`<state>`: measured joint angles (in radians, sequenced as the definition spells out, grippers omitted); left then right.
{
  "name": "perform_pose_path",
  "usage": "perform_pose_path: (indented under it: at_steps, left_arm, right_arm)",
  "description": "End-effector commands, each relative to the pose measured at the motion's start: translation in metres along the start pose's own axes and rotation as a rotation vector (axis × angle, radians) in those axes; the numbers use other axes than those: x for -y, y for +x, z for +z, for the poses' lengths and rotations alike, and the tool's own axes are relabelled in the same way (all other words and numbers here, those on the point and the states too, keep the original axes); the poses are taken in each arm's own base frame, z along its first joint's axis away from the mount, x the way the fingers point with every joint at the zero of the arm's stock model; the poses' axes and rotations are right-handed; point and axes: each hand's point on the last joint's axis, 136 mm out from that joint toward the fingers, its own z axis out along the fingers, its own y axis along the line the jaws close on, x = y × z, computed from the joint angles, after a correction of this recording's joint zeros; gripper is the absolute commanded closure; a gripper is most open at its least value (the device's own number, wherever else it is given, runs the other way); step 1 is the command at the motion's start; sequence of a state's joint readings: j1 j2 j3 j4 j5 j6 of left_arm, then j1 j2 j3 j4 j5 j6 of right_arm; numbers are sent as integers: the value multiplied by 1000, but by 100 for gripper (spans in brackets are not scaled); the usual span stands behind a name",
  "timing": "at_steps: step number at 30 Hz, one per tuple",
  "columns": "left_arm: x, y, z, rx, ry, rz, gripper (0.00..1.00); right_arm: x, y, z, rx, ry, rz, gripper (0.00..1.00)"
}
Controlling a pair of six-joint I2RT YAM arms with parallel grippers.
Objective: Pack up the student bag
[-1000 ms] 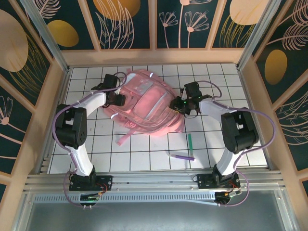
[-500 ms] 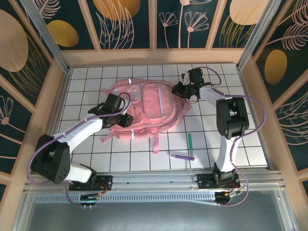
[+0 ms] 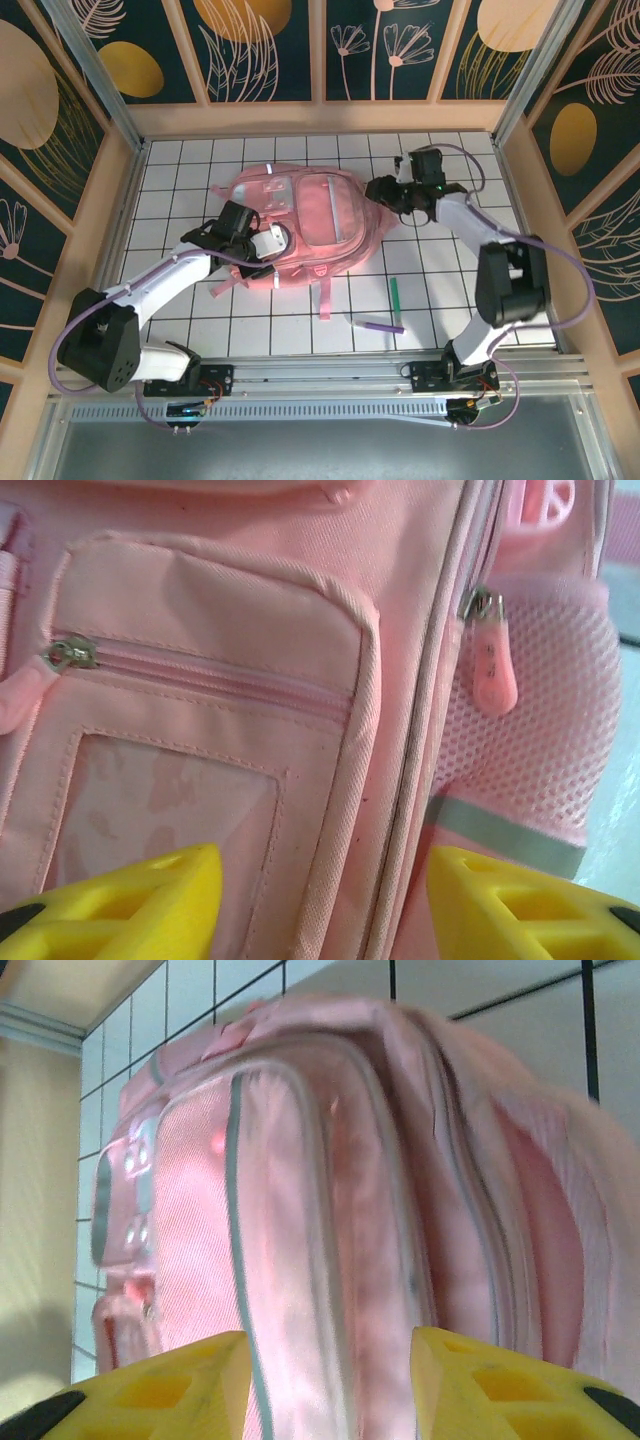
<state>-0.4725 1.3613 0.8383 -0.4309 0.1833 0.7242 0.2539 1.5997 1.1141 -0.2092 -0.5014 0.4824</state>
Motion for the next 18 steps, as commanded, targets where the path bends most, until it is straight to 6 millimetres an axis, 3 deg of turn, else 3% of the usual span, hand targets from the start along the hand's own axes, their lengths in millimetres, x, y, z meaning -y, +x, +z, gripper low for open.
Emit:
perform_pose_path:
  at_steps: [1, 5, 9, 11, 13, 16, 18]
  left_arm:
    - [4, 1, 11, -3, 1, 120, 38]
    - [8, 6, 28, -26, -1, 128, 33]
    - [-3, 11, 45, -68, -71, 117, 33]
    - [-10, 13, 53, -99, -131, 138, 44]
    - [-16, 7, 54, -83, -165, 120, 65]
    - [-20, -10, 45, -20, -167, 91, 90]
    - [-16, -20, 38, 24, -140, 81, 100]
  right_arm:
    - [-16, 39, -6, -35, -31, 14, 53]
    - [-36, 73, -6, -63, -26, -50, 52]
    - [-43, 76, -6, -51, -51, -50, 52]
    - [-47, 78, -6, -53, -73, -56, 52]
    - [-51, 85, -5, -71, -99, -72, 52]
    - [-54, 101, -2, -132, -118, -103, 52]
    - [-55, 113, -2, -148, -121, -133, 51]
